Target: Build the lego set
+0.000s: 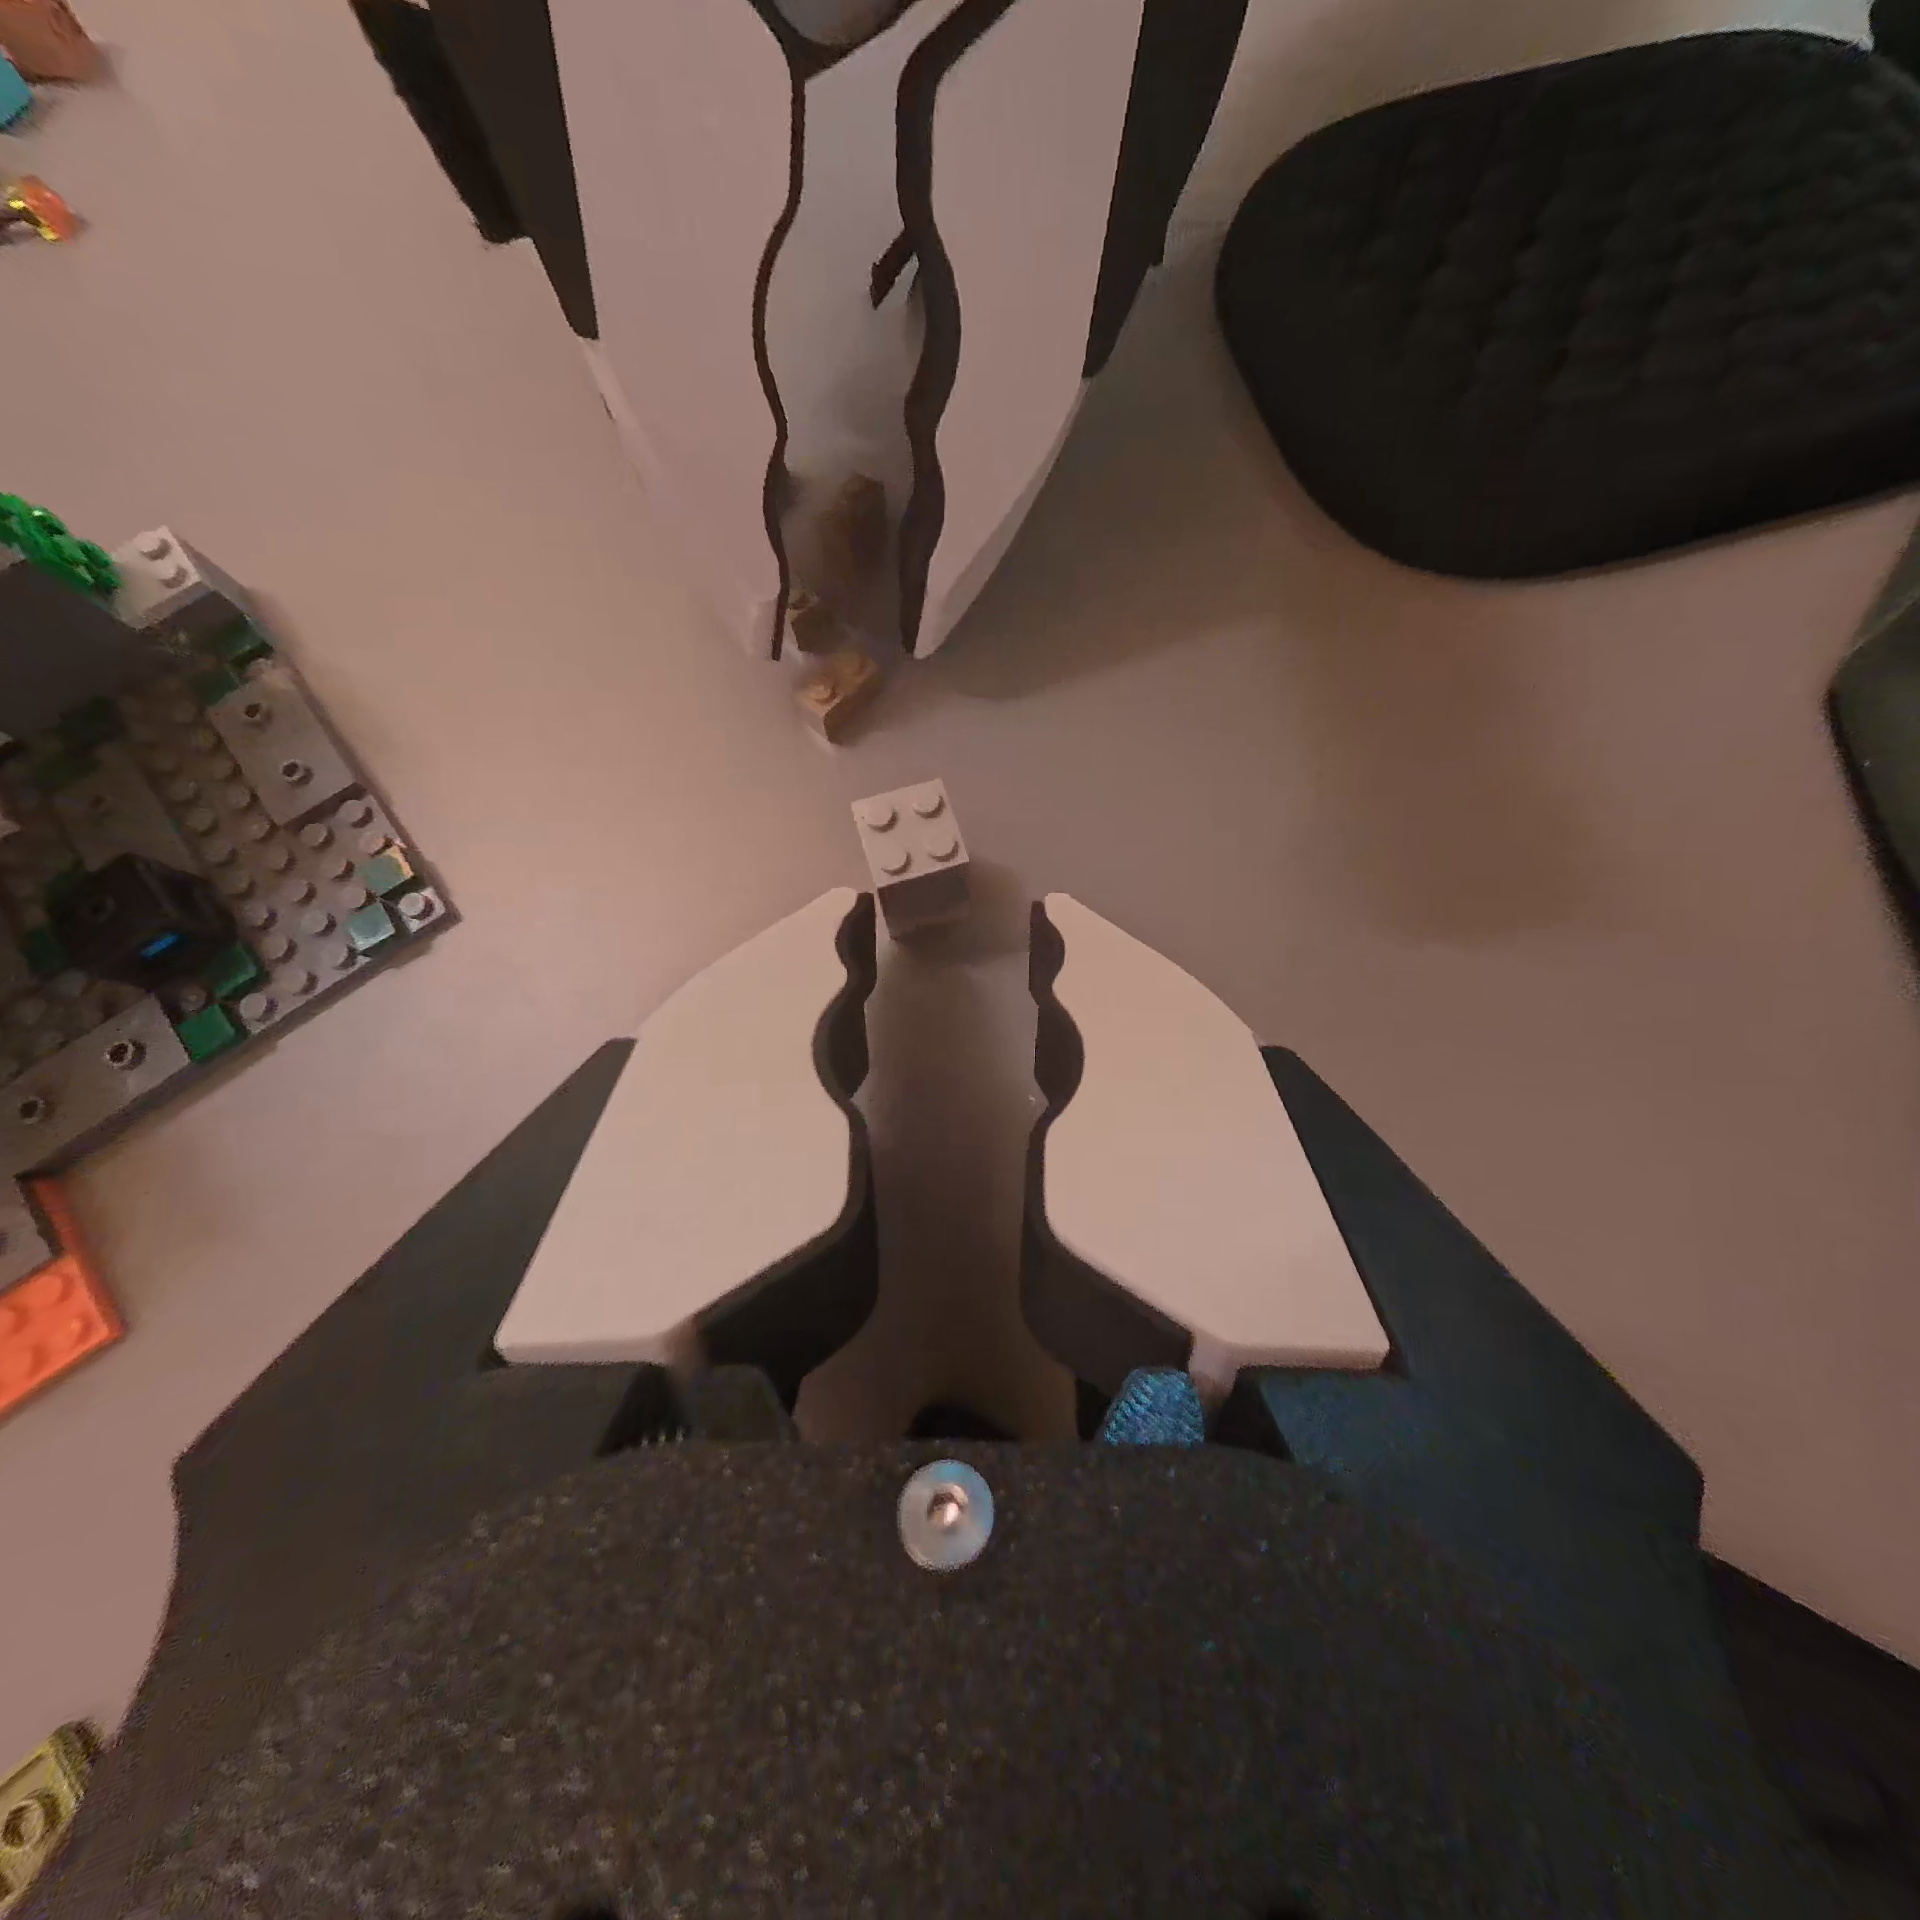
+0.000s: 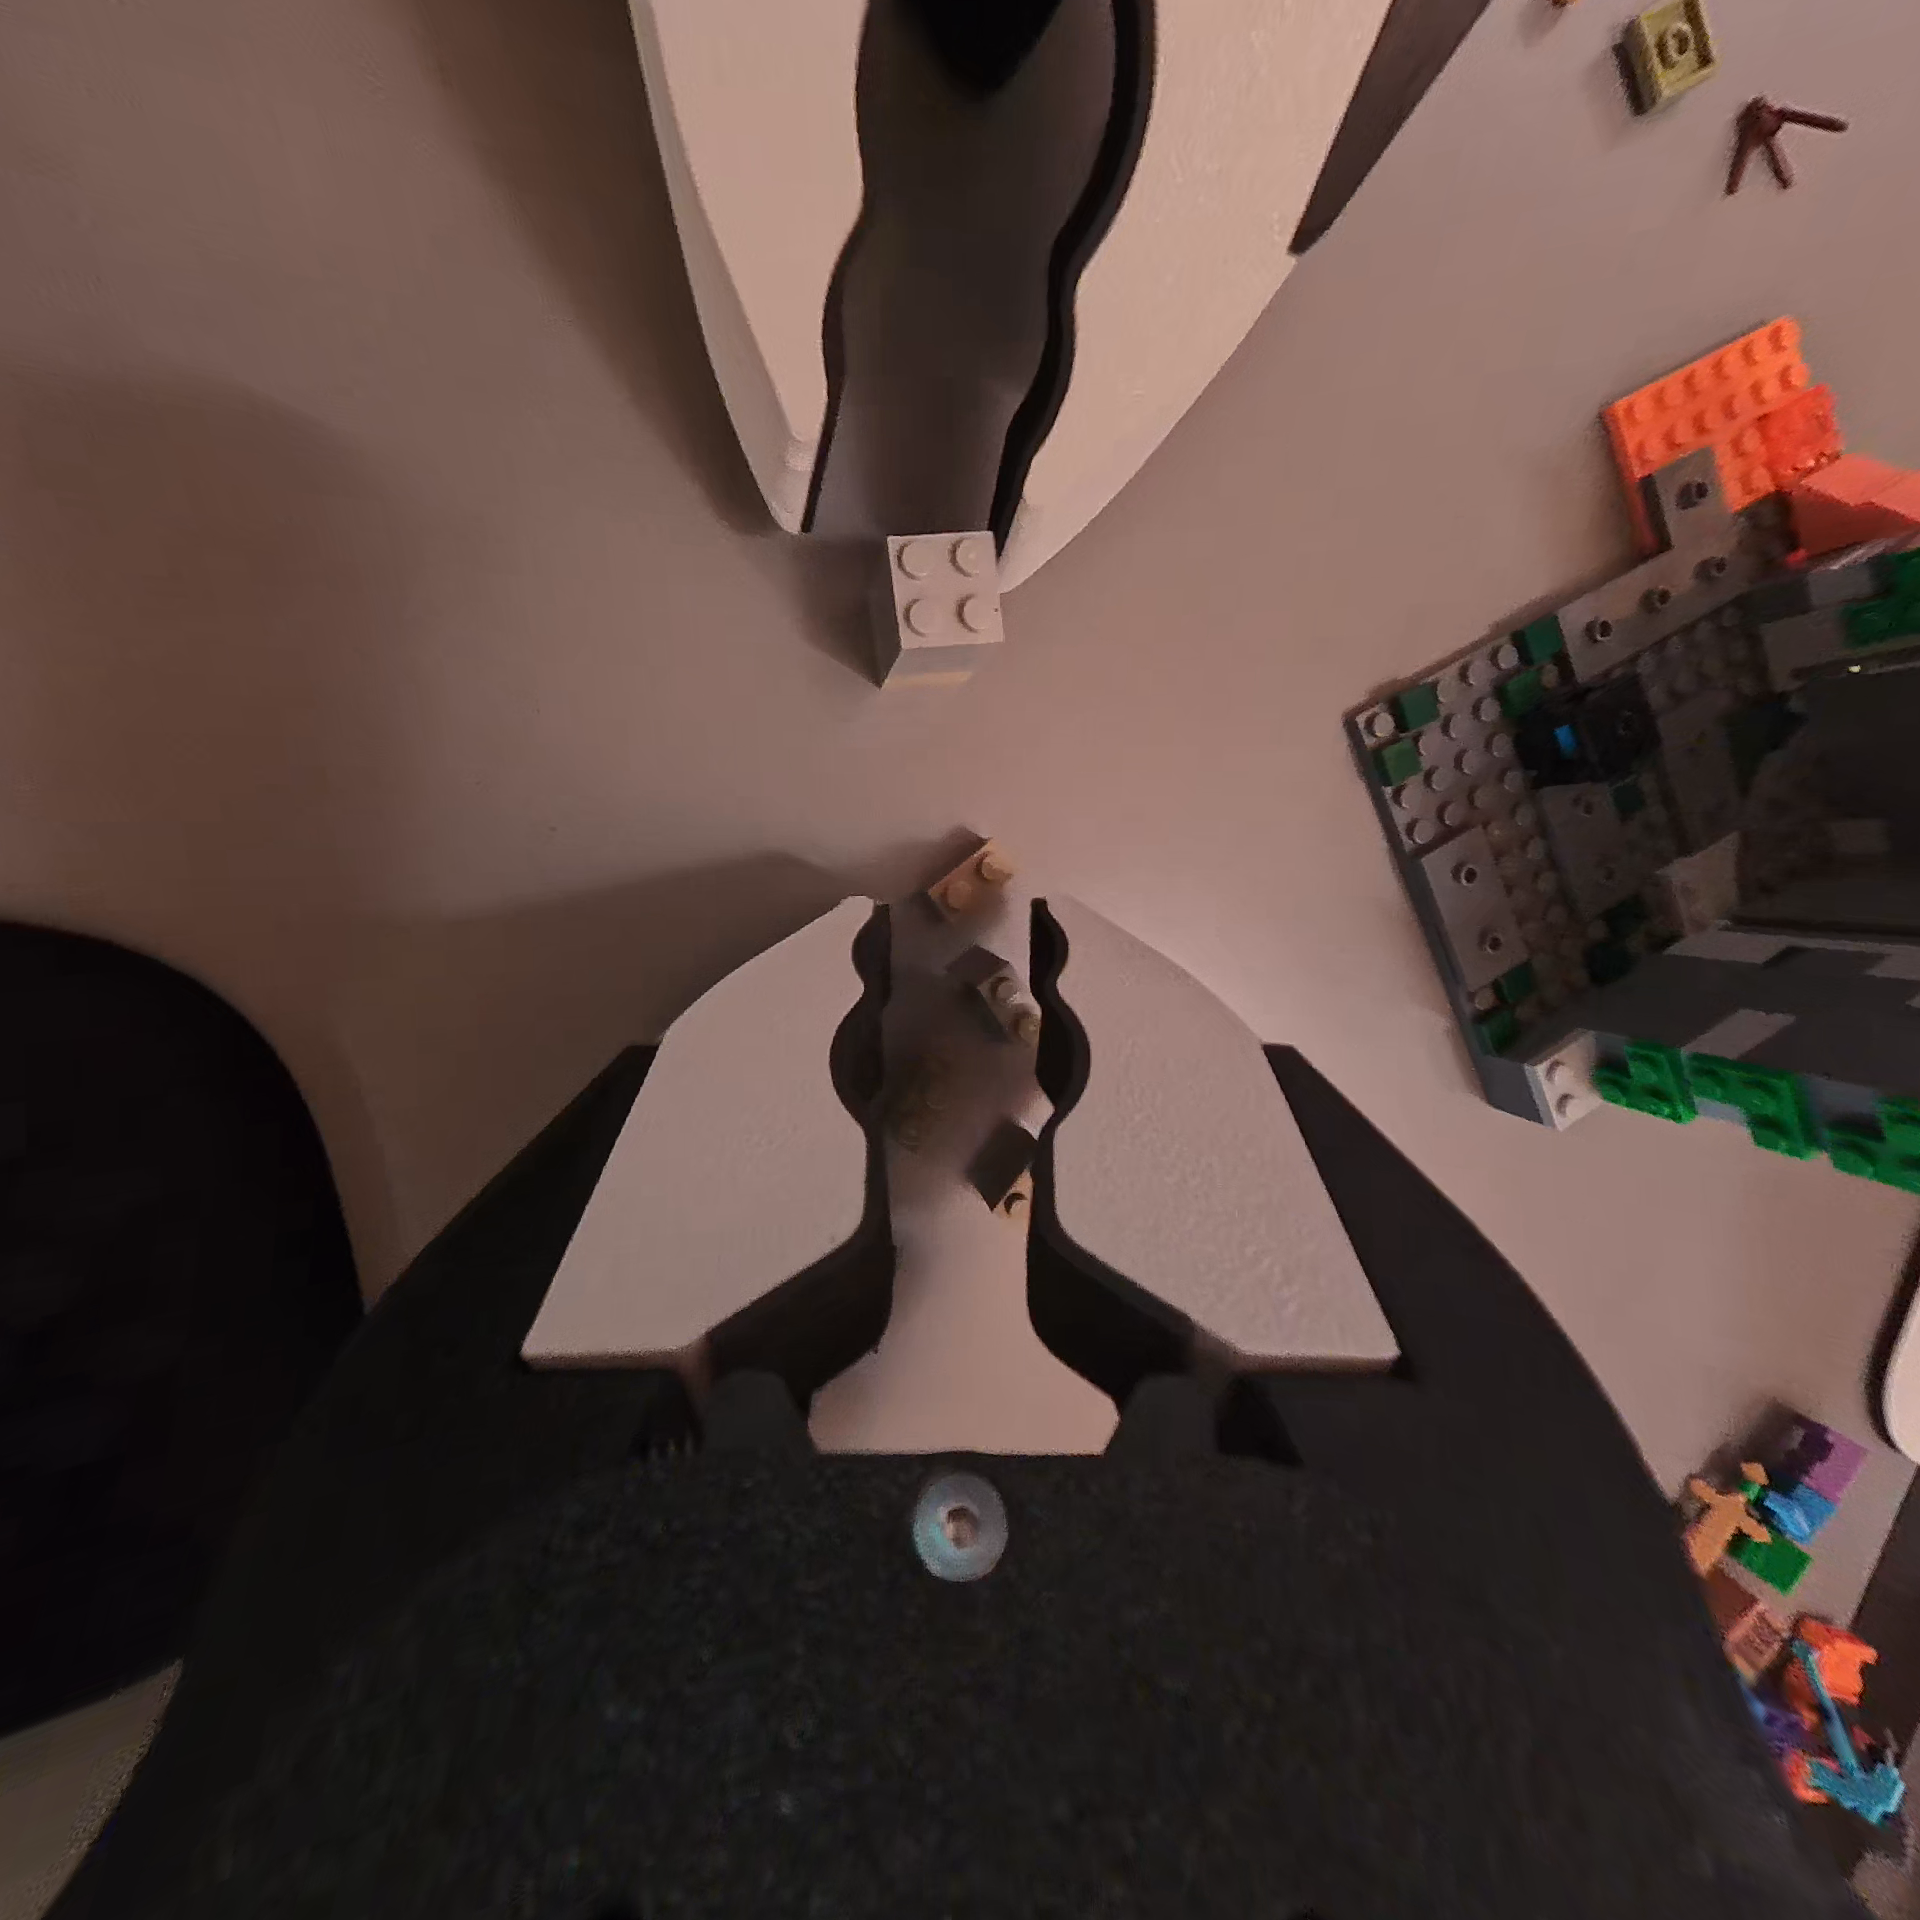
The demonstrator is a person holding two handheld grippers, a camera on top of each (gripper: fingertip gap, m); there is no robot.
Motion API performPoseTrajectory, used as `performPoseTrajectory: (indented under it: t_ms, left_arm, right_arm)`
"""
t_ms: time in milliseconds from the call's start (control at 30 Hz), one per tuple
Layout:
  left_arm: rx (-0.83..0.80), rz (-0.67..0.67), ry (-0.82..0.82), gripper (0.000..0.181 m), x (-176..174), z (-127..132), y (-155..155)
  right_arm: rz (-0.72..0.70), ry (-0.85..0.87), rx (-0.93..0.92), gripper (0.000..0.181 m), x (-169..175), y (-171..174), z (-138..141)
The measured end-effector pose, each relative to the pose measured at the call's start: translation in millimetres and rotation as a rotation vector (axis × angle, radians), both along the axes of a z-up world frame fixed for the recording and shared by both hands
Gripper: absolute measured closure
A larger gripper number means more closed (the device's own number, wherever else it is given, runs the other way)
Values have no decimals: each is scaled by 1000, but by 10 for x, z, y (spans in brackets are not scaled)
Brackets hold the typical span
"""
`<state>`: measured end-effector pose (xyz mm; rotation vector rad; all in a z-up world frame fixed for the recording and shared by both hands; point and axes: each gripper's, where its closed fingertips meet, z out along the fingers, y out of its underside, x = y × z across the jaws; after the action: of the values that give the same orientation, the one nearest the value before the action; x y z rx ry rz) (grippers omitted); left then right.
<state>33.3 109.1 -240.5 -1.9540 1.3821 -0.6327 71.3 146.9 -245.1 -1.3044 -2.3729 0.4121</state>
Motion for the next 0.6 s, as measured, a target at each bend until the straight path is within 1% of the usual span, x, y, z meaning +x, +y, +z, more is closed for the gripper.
performPoseTrajectory:
  t_ms: [133, 333, 500, 600]
  left_arm:
    - [6, 3, 13, 154, -11, -33, 13]
    - [11, 39, -26, 159, 16, -16, 78]
    - [19, 49, -35, 163, 31, -23, 101]
    - [23, 56, -35, 164, 27, -29, 116]
  right_arm:
    - [60, -26, 18, 156, 1, -6, 6]
    - [155, -96, 41, 156, 2, 32, 19]
    - [212, -118, 43, 156, -39, 22, 1]
    - [221, -103, 33, 163, -67, -1, -28]
